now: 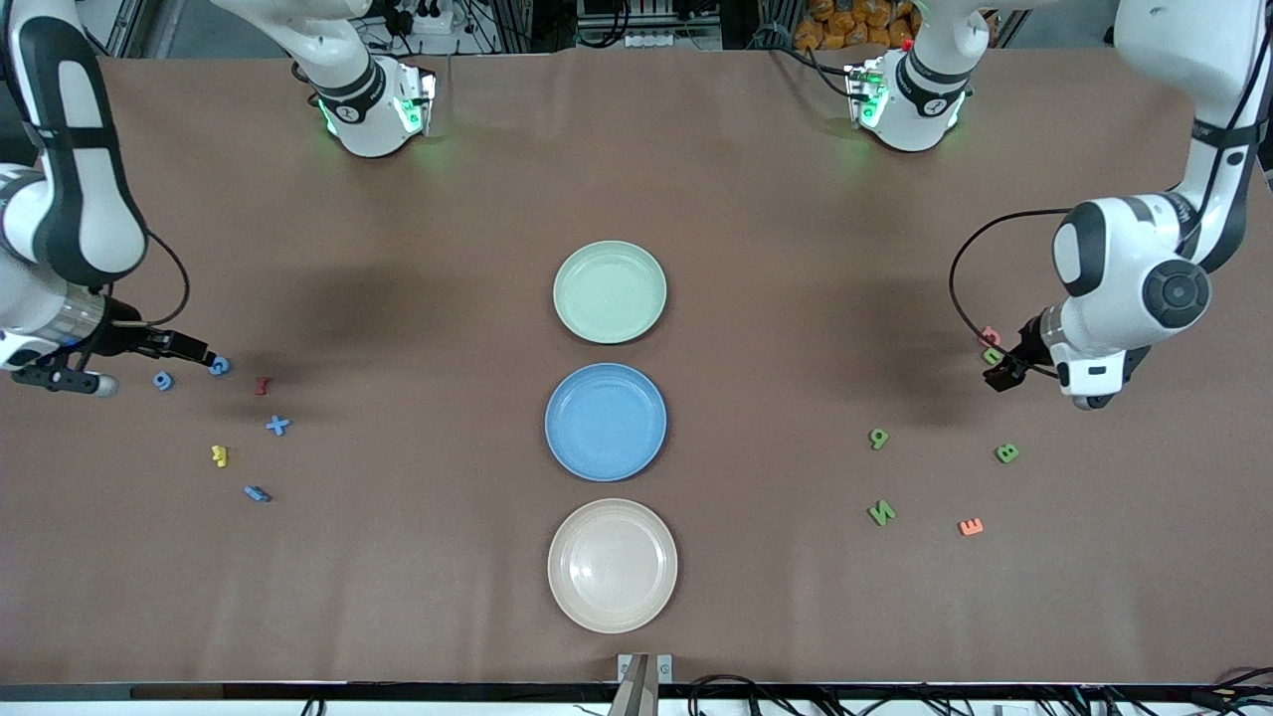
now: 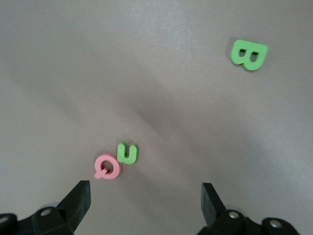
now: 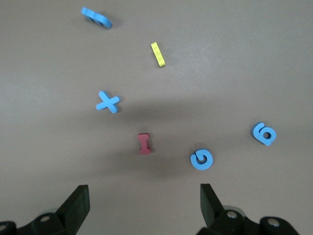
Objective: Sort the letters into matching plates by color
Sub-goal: 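Lower the right gripper onto the blue G while the left gripper reaches the green u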
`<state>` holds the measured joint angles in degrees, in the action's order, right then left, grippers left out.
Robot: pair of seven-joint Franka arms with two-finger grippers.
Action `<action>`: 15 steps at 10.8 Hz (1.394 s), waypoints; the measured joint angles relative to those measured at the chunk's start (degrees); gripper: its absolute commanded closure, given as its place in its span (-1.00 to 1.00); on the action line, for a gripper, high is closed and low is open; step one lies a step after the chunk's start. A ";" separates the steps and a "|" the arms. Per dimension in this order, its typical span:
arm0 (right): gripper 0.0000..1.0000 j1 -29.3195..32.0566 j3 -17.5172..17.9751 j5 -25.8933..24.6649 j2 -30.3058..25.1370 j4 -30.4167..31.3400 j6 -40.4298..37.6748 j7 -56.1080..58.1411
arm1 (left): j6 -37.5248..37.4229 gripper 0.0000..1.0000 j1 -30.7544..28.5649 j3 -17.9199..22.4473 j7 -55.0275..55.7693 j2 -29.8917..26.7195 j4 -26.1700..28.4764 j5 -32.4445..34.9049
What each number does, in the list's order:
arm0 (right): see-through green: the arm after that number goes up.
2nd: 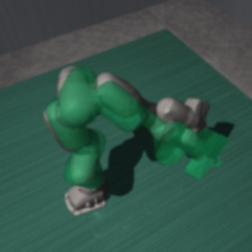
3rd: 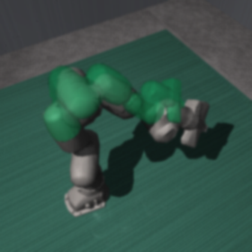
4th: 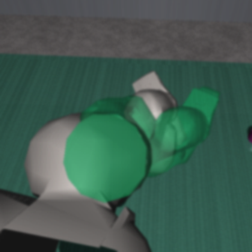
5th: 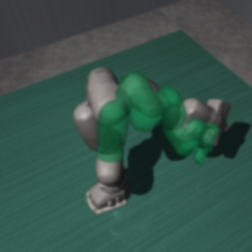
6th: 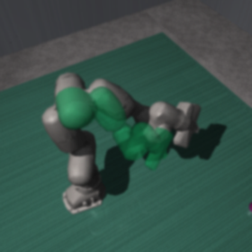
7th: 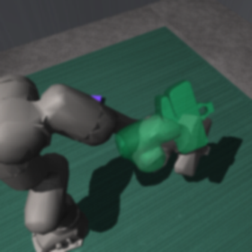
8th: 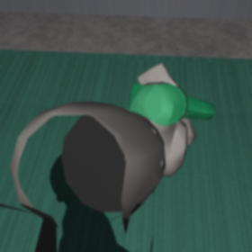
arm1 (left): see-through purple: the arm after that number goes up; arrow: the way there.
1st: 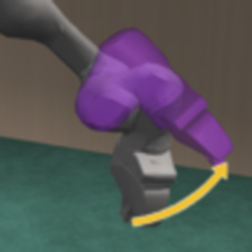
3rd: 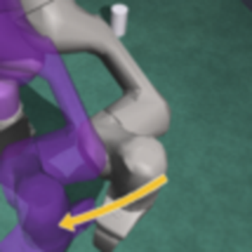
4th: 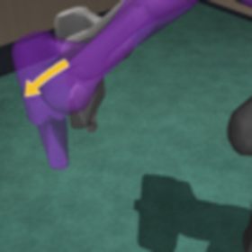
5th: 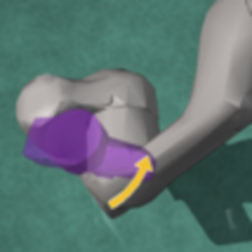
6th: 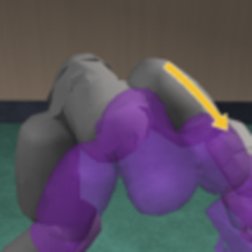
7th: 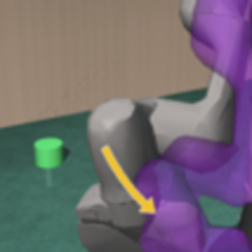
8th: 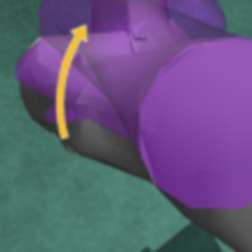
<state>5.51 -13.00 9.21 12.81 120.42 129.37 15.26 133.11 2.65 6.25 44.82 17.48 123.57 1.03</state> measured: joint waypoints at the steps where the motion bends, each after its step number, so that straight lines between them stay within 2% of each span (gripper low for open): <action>1: -1.00 0.18 -0.11 0.00 1.01 1.39 2.49 2.52 | 1.48 -1.00 -0.03 0.15 0.15 1.57 -0.01 0.00; 7: -1.00 2.24 -0.25 -0.71 7.79 2.65 10.05 6.96 | 12.64 -1.00 -1.13 0.69 0.16 7.77 0.24 0.00; 11: -1.00 3.34 -0.26 -4.28 10.53 2.70 13.08 7.69 | 17.37 -1.00 -3.25 0.75 -0.26 6.76 4.01 0.00; 15: -1.00 4.51 -0.24 -4.68 12.03 4.17 17.15 9.12 | 21.74 -1.00 -3.21 0.65 -0.26 5.53 8.37 0.00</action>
<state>10.02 -13.24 4.53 24.84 124.59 146.53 24.39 154.85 -0.56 6.90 44.55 23.02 131.94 1.04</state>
